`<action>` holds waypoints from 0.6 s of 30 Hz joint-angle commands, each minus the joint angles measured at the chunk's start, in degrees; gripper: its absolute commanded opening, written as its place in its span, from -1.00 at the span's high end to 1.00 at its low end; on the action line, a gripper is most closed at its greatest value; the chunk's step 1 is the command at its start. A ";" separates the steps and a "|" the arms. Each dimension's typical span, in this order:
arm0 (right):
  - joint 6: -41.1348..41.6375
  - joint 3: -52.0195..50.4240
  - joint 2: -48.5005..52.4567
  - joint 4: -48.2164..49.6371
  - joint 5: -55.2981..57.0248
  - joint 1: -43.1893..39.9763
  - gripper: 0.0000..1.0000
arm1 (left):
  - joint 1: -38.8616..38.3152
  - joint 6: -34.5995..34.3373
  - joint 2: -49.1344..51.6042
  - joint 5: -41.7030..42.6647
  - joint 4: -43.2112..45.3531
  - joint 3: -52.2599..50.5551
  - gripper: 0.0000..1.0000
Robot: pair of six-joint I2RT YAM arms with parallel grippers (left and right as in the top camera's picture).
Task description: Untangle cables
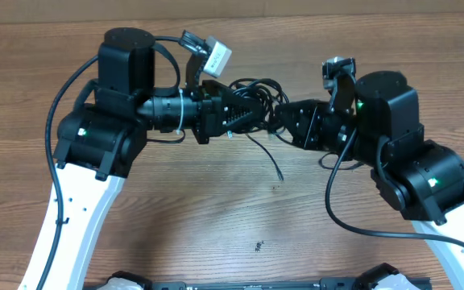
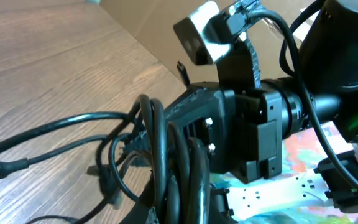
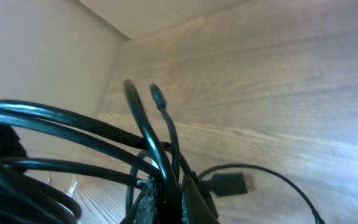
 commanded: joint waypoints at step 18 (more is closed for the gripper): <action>-0.28 -0.55 0.33 -14.64 35.67 -0.68 0.18 | 4.61 -0.76 -1.09 18.18 6.56 1.62 0.92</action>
